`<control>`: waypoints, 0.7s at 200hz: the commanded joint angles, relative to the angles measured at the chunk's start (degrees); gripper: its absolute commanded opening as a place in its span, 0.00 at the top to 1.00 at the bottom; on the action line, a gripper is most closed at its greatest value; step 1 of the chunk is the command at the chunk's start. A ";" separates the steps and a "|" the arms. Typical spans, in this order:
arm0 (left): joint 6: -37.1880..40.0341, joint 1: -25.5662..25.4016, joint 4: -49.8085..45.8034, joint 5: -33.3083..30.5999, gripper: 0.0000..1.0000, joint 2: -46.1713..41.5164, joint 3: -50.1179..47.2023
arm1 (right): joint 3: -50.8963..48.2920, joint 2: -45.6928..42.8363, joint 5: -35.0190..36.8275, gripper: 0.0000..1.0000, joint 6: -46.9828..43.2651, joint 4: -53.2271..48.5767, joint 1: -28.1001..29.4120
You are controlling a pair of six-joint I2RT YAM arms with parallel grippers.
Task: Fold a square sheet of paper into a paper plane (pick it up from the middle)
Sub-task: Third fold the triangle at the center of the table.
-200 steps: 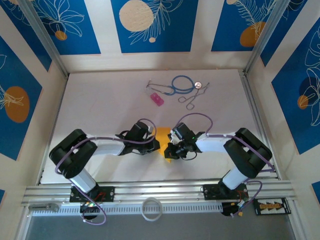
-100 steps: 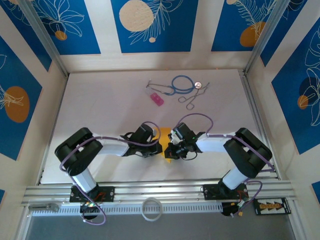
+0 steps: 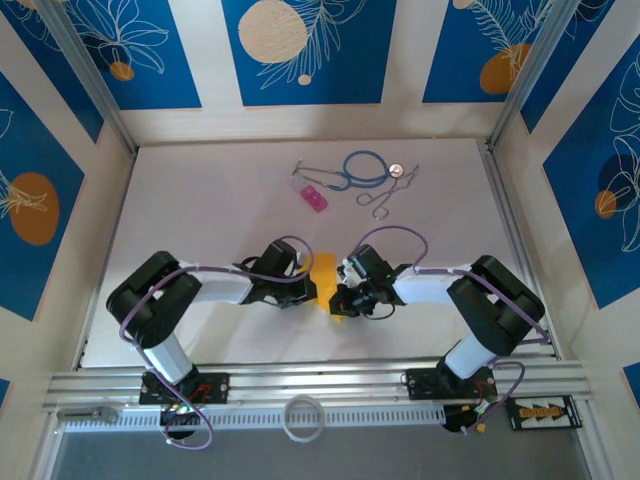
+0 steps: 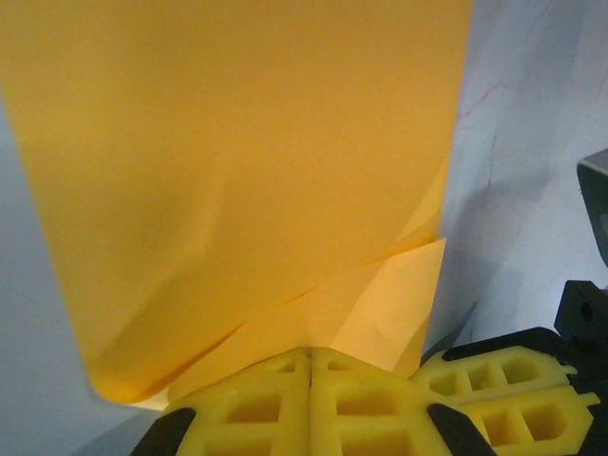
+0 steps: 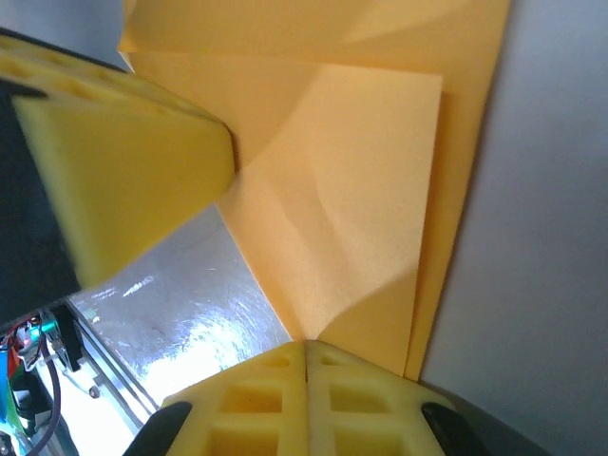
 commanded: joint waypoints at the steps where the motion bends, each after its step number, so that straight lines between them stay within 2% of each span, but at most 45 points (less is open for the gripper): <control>1: 1.81 3.84 -5.98 -6.71 0.96 0.74 -0.59 | -2.62 1.30 1.86 1.00 -0.76 -7.08 -0.13; 140: 3.84 8.54 -7.74 -6.26 0.92 -2.28 -1.32 | -3.08 1.36 0.89 1.00 -0.83 -6.13 -0.32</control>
